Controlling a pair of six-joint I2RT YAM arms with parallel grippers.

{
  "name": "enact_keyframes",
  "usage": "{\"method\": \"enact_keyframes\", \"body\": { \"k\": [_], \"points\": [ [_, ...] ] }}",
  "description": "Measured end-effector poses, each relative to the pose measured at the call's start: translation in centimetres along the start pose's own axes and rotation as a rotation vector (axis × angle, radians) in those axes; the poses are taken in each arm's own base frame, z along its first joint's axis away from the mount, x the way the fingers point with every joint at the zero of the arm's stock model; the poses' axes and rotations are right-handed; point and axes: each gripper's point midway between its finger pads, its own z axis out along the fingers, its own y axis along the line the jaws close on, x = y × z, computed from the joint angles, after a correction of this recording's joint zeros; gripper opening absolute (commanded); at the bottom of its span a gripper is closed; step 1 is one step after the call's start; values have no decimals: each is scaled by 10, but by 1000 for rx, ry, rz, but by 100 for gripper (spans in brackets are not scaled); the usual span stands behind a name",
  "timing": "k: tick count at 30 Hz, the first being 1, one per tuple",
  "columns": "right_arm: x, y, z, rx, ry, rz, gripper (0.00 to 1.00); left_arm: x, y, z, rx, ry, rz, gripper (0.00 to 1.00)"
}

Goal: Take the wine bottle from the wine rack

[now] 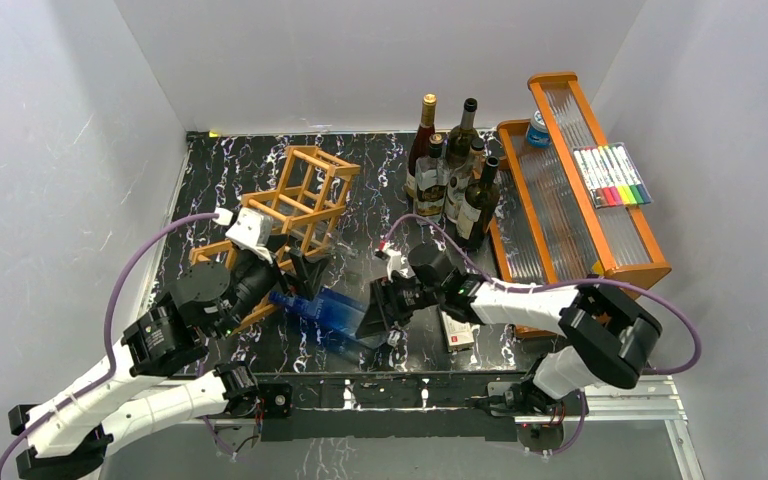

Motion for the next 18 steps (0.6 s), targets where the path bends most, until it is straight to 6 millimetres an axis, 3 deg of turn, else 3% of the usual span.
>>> {"method": "enact_keyframes", "body": {
  "k": [11,18],
  "points": [
    [9,-6,-54,16,58,98,0,10,-8,14,16,38,46,98],
    [25,-19,-76,81,119,163,0,32,-41,30,192,121,182,98]
  ]
}}
